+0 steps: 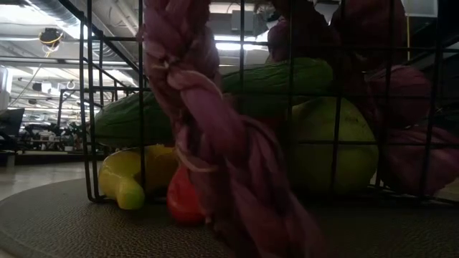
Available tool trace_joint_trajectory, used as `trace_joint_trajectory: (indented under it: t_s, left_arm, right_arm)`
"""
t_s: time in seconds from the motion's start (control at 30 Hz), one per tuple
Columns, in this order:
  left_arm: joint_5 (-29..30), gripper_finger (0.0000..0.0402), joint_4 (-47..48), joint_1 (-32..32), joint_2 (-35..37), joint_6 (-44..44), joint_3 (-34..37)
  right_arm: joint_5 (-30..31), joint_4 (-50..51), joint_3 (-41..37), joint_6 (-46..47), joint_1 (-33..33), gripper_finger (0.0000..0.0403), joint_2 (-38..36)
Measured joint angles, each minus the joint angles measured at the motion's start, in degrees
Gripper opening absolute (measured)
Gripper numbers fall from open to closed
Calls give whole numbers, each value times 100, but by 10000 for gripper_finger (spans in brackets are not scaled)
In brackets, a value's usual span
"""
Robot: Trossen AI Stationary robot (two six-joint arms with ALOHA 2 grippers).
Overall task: Build produce basket
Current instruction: Put the purple onions into the black wire basket
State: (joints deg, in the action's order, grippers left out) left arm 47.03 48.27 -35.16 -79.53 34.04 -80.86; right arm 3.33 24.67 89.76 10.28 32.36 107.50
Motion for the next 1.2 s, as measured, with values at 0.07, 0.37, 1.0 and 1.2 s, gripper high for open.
trace_joint_trajectory:
  t_s: [0.07,0.37,1.0,1.2]
  left_arm:
    - [0,115,5,0,0,-2,0]
    - [0,115,13,-1,0,-1,0]
    - [0,115,24,-1,0,-2,0]
    - [-20,115,27,-2,0,-1,0]
  right_arm:
    - [-12,0,0,0,0,100,0]
    - [-165,72,0,147,0,34,0]
    - [696,516,361,-174,2,1,-247]
    - [1906,1377,894,-154,22,0,-280]
